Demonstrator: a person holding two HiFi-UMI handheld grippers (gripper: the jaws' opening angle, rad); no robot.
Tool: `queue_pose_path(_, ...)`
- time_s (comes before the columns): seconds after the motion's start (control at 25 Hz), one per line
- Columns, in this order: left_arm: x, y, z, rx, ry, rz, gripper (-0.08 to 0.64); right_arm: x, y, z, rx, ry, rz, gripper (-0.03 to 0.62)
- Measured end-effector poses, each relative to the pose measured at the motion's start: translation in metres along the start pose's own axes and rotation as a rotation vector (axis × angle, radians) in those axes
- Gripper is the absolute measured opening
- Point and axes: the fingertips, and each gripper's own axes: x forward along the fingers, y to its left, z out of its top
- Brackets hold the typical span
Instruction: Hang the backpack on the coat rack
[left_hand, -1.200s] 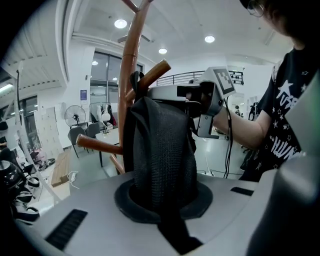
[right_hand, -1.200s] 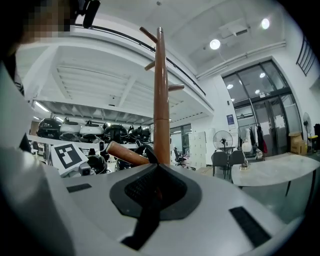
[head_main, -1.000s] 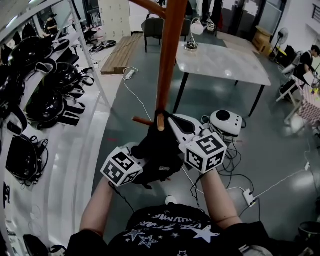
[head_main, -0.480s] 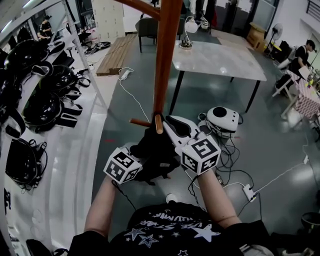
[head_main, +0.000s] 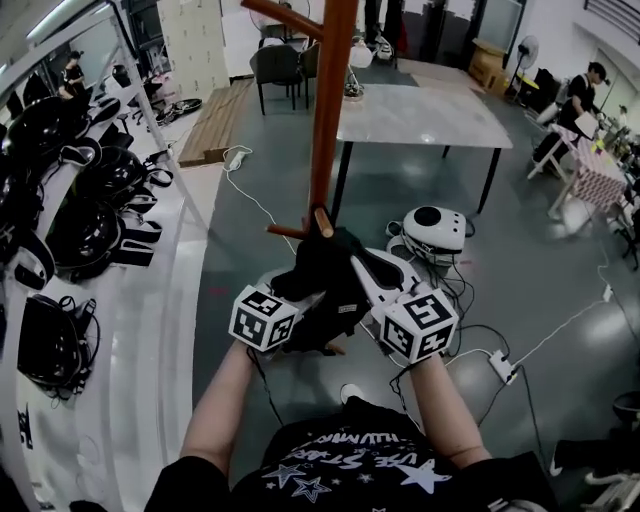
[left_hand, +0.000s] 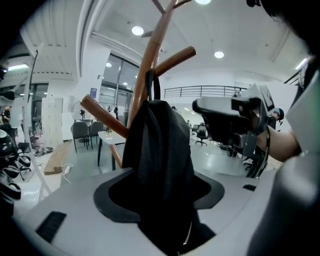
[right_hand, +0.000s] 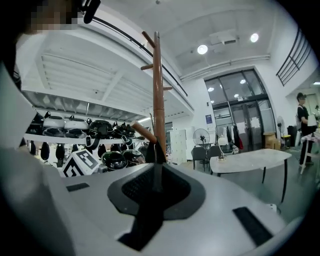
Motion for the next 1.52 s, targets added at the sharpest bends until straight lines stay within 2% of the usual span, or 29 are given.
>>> queue_pose_path(0.16, -0.011, 0.000, 0.001, -0.009, -0.084, 0.051, 0.305, -0.040, 0.009, -0.023, 0.017, 0.045, -0.083, 0.054)
queue_pose_path(0.4, -0.045, 0.004, 0.003, 0.067, -0.205, 0.112, 0.319, -0.075, 0.022, -0.072, 0.050, 0.117, -0.169, 0.049)
queue_pose_path(0.6, -0.077, -0.005, -0.003, 0.095, -0.230, 0.185, 0.321, -0.100, 0.037, -0.092, 0.062, 0.176, -0.150, 0.046)
queue_pose_path(0.76, -0.106, -0.022, -0.018, 0.096, -0.238, 0.240, 0.319, -0.121, 0.044, -0.107, 0.106, 0.170, -0.148, 0.041)
queue_pose_path(1.0, -0.147, -0.095, -0.056, 0.109, -0.170, 0.309, 0.319, -0.188, 0.066, -0.125, 0.151, 0.153, -0.096, 0.035)
queue_pose_path(1.16, -0.174, -0.158, -0.071, 0.072, -0.182, 0.351, 0.319, -0.251, 0.079, -0.125, 0.173, 0.116, -0.066, 0.034)
queue_pose_path(1.36, -0.202, -0.251, -0.083, 0.073, -0.184, 0.356, 0.319, -0.328, 0.102, -0.115, 0.164, 0.070, -0.027, 0.031)
queue_pose_path(1.52, -0.220, -0.326, -0.104, 0.040, -0.167, 0.345, 0.319, -0.379, 0.120, -0.117, 0.171, 0.056, 0.012, 0.018)
